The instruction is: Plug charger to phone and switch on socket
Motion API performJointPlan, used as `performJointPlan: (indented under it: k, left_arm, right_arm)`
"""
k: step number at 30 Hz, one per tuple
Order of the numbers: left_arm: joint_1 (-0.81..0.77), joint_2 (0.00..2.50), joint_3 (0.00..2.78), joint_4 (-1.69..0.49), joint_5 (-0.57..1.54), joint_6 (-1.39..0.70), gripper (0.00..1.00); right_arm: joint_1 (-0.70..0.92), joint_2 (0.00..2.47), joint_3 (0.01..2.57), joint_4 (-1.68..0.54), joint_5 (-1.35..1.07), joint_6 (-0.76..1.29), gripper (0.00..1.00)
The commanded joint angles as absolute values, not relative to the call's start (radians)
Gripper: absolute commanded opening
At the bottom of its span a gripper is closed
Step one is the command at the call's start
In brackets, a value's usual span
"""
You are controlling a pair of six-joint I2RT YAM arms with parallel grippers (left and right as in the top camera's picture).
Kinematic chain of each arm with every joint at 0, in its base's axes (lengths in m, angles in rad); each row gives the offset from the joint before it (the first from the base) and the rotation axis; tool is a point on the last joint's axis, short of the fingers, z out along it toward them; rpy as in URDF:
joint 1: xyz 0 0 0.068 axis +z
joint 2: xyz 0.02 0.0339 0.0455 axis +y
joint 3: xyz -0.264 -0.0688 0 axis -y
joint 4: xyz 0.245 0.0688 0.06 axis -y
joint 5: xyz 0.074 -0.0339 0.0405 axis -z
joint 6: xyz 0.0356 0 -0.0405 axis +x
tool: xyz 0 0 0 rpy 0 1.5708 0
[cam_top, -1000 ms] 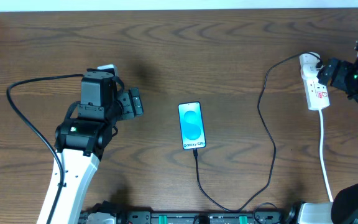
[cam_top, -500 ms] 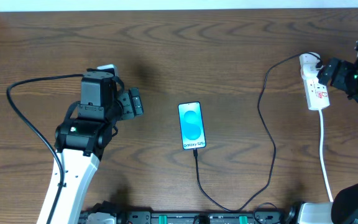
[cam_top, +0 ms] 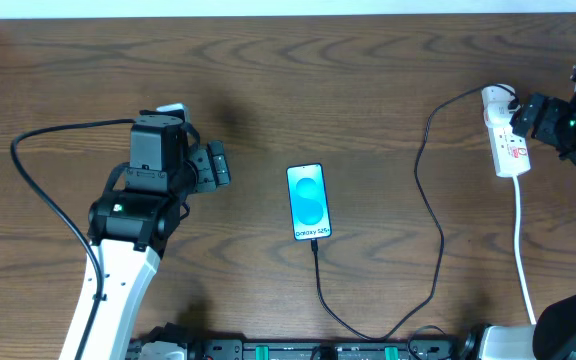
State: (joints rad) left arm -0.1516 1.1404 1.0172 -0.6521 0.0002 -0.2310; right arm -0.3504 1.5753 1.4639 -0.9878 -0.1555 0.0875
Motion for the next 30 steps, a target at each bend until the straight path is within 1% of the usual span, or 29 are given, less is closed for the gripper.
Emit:
performJointPlan:
  k: [1, 9, 12, 16, 24, 30]
  left_arm:
    - [-0.150, 1.098, 0.984, -0.654, -0.012, -0.218, 0.93]
    - [-0.150, 0.918, 0.809, -0.648, -0.012, -0.218, 0.93]
    - [-0.150, 0.834, 0.713, -0.590, -0.014, -0.218, 0.93]
    - [-0.150, 0.720, 0.572, -0.400, -0.020, -0.218, 0.93]
    - [-0.147, 0.490, 0.276, 0.096, -0.054, -0.218, 0.93]
    - [-0.147, 0.327, 0.088, 0.378, -0.124, -0.218, 0.93]
  right_arm:
    - [-0.350, 1.567, 1.466, -0.991, -0.144, 0.096, 0.99]
    - [-0.350, 1.567, 1.466, -0.991, -0.144, 0.096, 0.99]
    - [-0.350, 1.567, 1.466, -0.991, -0.144, 0.096, 0.99]
    - [-0.350, 1.567, 1.466, -0.991, -0.144, 0.096, 0.99]
    - [-0.350, 1.567, 1.466, -0.991, -0.144, 0.096, 0.99]
    - [-0.350, 1.567, 1.466, -0.991, -0.144, 0.096, 0.99]
